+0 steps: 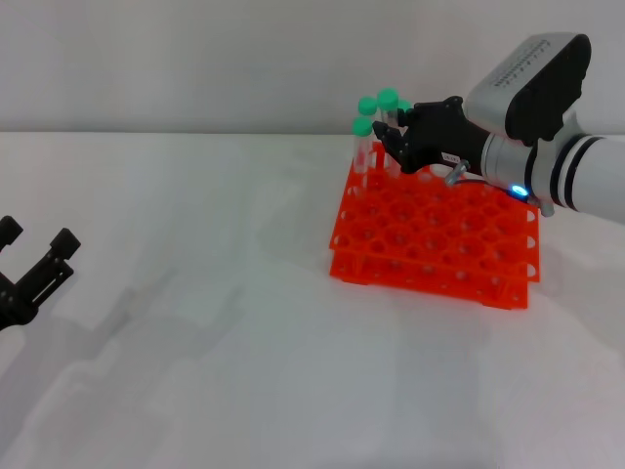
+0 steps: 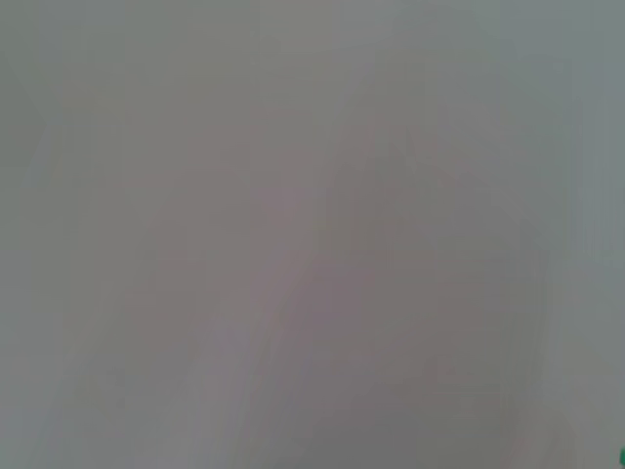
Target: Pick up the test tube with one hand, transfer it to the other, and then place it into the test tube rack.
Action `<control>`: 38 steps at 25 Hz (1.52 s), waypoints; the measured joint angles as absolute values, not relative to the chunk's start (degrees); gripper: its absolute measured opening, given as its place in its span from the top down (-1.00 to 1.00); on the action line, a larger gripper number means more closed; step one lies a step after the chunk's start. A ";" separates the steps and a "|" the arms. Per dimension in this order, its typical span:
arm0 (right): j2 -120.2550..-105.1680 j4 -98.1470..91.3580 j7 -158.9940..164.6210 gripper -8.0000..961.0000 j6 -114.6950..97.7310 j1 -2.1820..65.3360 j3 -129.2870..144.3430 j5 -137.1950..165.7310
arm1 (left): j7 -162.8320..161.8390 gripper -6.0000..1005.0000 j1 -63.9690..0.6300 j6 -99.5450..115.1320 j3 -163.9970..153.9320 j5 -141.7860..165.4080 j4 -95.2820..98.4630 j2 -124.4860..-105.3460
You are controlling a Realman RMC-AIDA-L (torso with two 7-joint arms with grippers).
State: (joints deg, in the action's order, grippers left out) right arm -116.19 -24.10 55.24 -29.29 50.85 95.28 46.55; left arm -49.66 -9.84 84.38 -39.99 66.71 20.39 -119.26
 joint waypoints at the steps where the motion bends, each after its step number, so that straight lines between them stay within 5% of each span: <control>1: -116.19 -24.02 55.26 0.38 -29.34 50.86 95.29 46.55 | -49.66 -0.75 -9.88 84.38 -39.99 66.71 20.39 -119.26; 26: -116.19 -22.85 55.17 0.29 -28.67 50.52 97.81 42.18 | -49.21 -0.75 -10.12 84.78 -40.28 66.70 20.39 -119.35; 31: -115.79 -28.86 54.79 0.02 -31.23 44.87 97.40 42.17 | -49.13 -0.75 -9.97 84.81 -40.02 66.28 20.39 -119.30; 38: -115.60 -37.89 46.29 0.00 -51.23 29.08 90.40 42.17 | -47.69 -0.75 -9.57 83.86 -39.75 63.25 21.04 -119.00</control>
State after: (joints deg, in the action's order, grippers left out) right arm -115.60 -37.89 46.29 -51.23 29.08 90.40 42.17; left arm -47.69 -9.57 83.86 -39.75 63.25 21.04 -119.00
